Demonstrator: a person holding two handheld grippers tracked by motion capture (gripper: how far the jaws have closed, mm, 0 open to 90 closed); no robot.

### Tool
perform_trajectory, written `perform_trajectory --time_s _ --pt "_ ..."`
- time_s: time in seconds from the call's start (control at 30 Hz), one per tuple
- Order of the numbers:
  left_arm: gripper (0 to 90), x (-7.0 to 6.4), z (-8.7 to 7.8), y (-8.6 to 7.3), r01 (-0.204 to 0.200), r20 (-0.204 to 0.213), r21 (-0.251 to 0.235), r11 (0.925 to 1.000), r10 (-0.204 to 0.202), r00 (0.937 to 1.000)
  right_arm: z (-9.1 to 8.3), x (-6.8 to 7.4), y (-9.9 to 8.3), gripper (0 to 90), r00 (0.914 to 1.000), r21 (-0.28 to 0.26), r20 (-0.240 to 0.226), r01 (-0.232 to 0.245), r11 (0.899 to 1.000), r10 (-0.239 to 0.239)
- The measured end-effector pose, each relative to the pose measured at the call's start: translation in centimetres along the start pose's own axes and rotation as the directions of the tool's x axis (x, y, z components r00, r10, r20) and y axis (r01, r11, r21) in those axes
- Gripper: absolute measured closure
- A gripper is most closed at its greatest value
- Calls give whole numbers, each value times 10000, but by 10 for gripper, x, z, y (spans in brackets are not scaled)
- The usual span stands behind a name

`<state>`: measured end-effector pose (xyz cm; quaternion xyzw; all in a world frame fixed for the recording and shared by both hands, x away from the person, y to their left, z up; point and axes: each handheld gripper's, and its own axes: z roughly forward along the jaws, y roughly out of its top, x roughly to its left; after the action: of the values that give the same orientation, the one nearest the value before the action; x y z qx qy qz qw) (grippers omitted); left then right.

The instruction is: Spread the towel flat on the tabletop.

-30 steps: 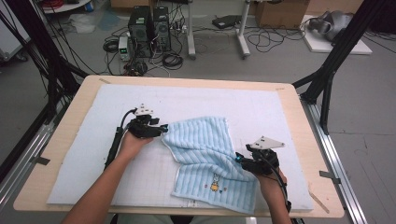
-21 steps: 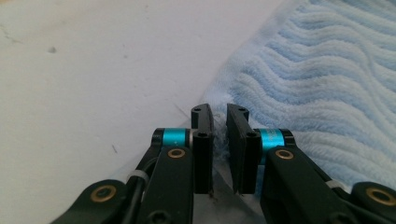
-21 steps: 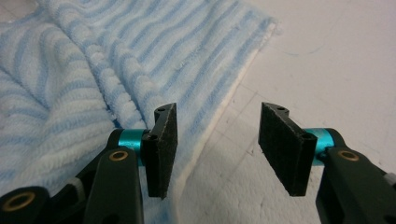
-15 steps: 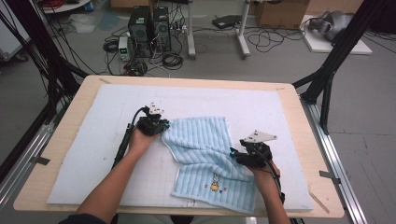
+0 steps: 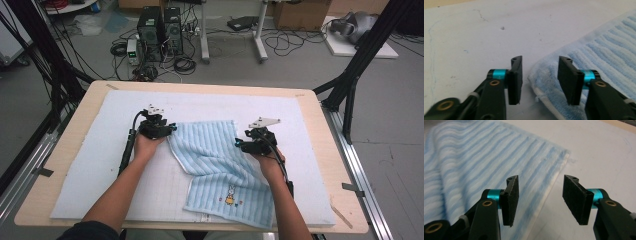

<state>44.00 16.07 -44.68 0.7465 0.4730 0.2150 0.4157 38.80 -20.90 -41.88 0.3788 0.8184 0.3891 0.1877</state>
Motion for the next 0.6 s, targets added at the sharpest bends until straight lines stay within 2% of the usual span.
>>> perform_trajectory --time_s 0.07,0.23,0.3,0.43,0.5,0.6 --pt "456 1 -3 1 170 103 -42 9998 -170 9998 11 -3 7 464 10000 184 -19 83 9998 -83" --pt "420 -2 -13 4 29 378 -186 9998 -22 9993 42 -6 21 434 9980 571 -139 623 9964 -616" --pt "407 -5 -17 4 -72 534 -99 9999 77 9985 54 -9 25 418 9991 704 -108 412 9967 -406" --pt "405 -6 -22 0 -274 493 82 9996 269 9984 76 -13 30 443 10000 1061 -21 5 9944 -3" --pt "405 -4 -25 -2 -74 490 40 10000 72 9988 80 -15 33 545 10000 1029 -70 76 9947 -69" --pt "404 1 -31 -3 26 392 -28 10000 -25 9992 83 -14 39 778 9980 1192 -353 566 9913 -527"
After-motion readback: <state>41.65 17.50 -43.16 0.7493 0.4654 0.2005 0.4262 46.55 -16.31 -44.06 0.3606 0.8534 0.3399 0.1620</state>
